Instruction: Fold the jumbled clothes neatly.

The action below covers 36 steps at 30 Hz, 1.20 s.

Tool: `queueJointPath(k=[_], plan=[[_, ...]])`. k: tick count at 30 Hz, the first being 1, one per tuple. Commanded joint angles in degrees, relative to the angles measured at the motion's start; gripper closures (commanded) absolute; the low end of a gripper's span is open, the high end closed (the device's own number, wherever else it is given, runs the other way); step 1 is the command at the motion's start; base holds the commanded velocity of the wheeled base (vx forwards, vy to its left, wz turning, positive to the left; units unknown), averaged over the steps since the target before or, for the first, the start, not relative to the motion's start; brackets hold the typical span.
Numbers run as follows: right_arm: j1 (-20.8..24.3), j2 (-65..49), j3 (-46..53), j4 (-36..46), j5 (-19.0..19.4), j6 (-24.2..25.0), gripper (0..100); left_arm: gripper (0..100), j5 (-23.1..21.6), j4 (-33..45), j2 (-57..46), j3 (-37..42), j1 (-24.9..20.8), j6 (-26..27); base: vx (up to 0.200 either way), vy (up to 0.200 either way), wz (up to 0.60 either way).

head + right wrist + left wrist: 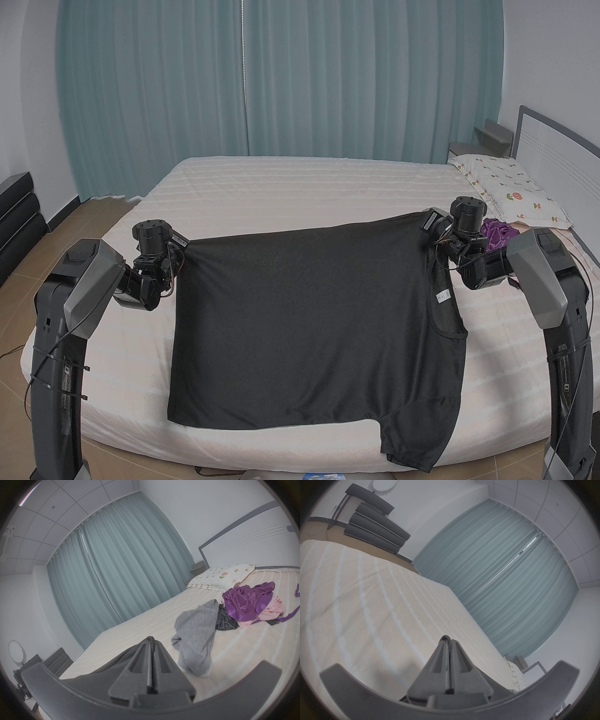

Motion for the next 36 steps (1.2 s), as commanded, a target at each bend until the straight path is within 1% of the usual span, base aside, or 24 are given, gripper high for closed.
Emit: queueJointPath(k=[1,4,8,13,21,22,26,27,31,35,36], plan=[[0.40,3.35,-0.33,-0.17,-0.71,-0.13,100,100,0.02,-0.83,0.10,0.92,-0.56,0.15,0.000,0.000,0.00],[0.58,5.46,-0.42,-0.17,-1.59,-0.39,100,100,-0.07,-0.83,0.71,1.01,-0.73,0.32,0.000,0.000,0.00],[0.49,7.66,-0.95,-1.05,-1.59,-1.18,100,100,-0.95,-0.83,3.53,0.22,-0.65,0.50,0.000,0.000,0.00],[0.40,10.29,-1.12,-3.69,-1.42,-1.00,100,100,-1.74,-0.83,5.55,-0.75,-0.73,3.40,0.000,0.000,0.00],[0.67,13.72,-1.04,-3.87,-1.68,-0.83,100,100,-2.00,-0.13,6.34,-0.75,-1.17,3.57,0.000,0.000,0.00],[0.75,13.99,-0.77,-3.87,-1.68,-0.83,0,100,-2.09,0.40,6.34,-0.75,-1.17,3.57,0.000,0.000,0.00],[1.02,14.34,-0.42,-4.22,-1.68,-0.83,0,100,-2.18,2.07,6.43,-0.93,-1.52,3.66,0.000,0.000,0.00],[1.02,14.34,-0.42,-4.31,-1.68,-0.83,0,0,-2.18,2.24,6.43,-1.01,-1.61,3.66,0.000,0.000,0.00],[1.37,13.99,0.28,-5.01,-2.21,-0.56,0,0,-2.09,2.94,6.43,-1.10,-1.70,3.66,0.000,0.000,0.00],[1.37,10.91,5.29,-6.06,-2.30,-0.13,0,0,-1.74,2.86,6.07,-0.05,-1.70,3.93,0.000,0.000,0.00],[1.19,9.24,8.02,-6.77,-2.21,0.14,0,0,-1.57,2.94,5.99,0.39,-1.70,4.01,0.000,0.000,0.00]])
